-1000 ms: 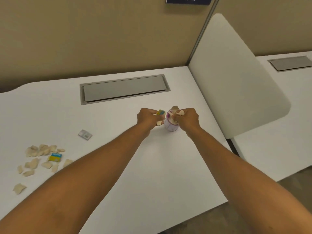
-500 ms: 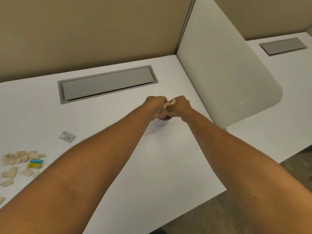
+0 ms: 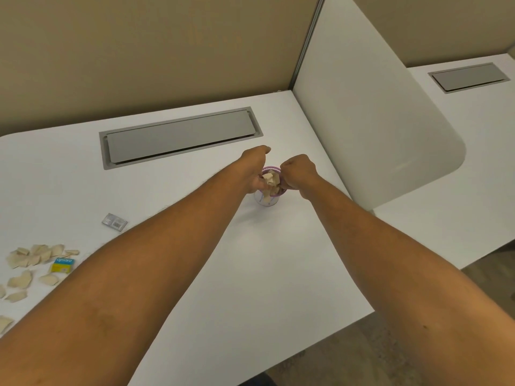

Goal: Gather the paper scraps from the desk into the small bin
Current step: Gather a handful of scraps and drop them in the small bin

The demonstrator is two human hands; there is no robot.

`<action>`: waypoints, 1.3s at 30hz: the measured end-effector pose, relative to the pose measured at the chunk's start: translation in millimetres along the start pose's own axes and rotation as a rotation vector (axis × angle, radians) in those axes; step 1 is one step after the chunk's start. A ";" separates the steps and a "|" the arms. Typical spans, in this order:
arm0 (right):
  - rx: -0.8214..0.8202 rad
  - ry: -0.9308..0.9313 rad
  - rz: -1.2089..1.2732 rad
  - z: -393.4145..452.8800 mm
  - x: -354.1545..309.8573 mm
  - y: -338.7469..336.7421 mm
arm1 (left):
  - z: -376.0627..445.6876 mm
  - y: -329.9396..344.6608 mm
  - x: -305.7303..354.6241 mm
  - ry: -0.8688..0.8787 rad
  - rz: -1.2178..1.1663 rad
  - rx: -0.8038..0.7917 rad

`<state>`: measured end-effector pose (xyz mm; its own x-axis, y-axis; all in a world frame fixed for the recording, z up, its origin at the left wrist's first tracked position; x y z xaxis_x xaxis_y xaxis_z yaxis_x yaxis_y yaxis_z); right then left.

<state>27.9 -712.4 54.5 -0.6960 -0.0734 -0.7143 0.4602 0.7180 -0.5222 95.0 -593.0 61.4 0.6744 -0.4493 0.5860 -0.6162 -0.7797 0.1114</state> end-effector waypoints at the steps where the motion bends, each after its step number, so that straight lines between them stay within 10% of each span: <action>1: 0.006 -0.017 0.022 -0.2 1.9 -0.4 | 3.9 -1.3 -0.8 0.008 -0.044 0.019; 11: 0.198 -0.334 0.025 -29.7 37.0 3.0 | 17.9 -8.6 -9.8 0.138 -0.323 -0.091; 16: 0.175 -0.559 -0.106 -59.1 50.3 26.5 | 3.8 -49.0 -17.1 0.291 -0.184 0.141; 26: -0.350 -0.600 -0.589 -76.4 122.9 131.9 | -31.4 -192.7 -168.6 0.269 0.342 0.556; 39: 0.185 -0.772 -0.097 -60.1 8.2 53.1 | -71.5 -286.4 -250.7 0.280 0.372 0.657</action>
<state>13.5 -633.3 49.0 -0.1900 -0.6367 -0.7474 0.5481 0.5628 -0.6187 73.4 -225.8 -60.0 0.2910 -0.6722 0.6808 -0.3563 -0.7365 -0.5750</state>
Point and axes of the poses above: each hand's wrist, its own z-axis towards the middle knuckle, its own y-axis out of the palm, x = y × z, the point moved 4 cm from there along z, towards the middle knuckle, and after that the axes turned 12 degrees about z, right-handed, at the moved point
